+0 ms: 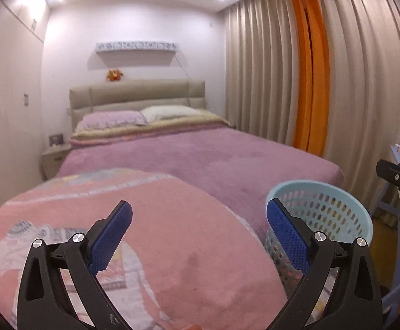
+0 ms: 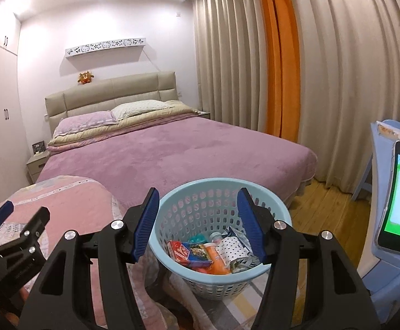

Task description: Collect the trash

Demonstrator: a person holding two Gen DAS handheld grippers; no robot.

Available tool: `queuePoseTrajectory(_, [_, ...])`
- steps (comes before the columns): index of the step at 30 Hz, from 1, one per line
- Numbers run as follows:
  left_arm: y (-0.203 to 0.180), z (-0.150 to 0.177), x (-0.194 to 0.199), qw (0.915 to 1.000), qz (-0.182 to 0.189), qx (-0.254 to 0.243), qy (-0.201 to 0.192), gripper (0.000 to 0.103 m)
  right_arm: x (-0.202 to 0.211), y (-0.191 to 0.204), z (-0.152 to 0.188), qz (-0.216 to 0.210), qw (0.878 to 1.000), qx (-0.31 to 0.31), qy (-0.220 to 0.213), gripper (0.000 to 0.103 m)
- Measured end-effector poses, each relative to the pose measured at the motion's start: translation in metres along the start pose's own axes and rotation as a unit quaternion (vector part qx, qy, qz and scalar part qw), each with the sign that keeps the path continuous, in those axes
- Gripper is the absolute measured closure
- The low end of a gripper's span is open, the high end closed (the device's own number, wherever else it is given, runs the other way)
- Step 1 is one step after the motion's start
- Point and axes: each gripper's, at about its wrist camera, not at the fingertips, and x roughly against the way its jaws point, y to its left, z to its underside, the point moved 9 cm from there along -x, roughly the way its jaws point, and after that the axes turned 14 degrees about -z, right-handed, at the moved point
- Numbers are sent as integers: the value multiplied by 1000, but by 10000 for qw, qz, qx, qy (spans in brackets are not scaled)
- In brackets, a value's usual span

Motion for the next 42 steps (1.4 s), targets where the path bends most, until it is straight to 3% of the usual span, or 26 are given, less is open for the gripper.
queuePoseTrajectory(11, [-5,6,4,9998,-83,-184,-53,8,-2,-3,1,-25,9999,-60,89,46])
queuePoseTrajectory(42, [-6,6,2,9995,-178,-260,-54,7,-10,-3,11,-101,9993,-164,311,28])
